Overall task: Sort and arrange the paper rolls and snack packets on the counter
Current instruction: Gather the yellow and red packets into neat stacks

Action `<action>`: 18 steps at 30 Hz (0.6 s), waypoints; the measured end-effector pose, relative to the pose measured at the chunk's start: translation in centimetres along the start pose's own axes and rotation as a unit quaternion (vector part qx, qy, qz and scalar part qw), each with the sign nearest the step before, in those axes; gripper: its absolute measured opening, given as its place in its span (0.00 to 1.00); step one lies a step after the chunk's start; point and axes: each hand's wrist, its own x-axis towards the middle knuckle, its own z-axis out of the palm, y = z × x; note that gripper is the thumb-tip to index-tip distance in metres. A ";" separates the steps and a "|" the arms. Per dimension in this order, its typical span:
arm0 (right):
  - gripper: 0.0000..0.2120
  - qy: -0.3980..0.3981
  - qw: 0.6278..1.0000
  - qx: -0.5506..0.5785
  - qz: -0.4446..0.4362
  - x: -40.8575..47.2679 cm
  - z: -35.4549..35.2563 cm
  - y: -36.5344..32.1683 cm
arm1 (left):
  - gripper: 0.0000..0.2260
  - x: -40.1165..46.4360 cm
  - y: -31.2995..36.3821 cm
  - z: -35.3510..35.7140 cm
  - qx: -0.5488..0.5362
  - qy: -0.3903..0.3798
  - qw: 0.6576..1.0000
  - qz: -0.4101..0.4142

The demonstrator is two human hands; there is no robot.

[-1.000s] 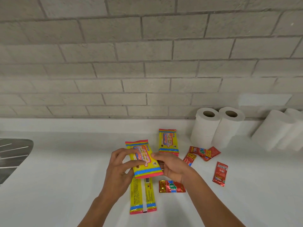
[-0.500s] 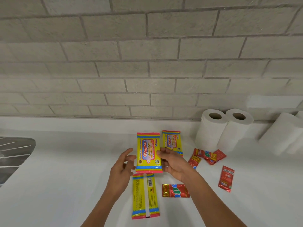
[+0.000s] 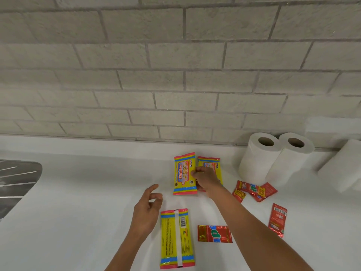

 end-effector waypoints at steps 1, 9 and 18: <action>0.06 0.012 1.000 -0.018 0.001 0.4 0.0 -0.1 | 0.14 0.1 -0.3 -0.1 0.000 0.003 1.000 -0.003; 0.12 0.074 0.976 -0.204 -0.026 3.1 0.6 -0.6 | 0.14 0.3 -2.2 -0.9 0.005 0.013 1.000 -0.012; 0.15 0.081 0.906 -0.408 -0.083 3.2 1.2 -2.1 | 0.14 0.3 -3.3 -1.1 0.039 0.014 0.999 -0.009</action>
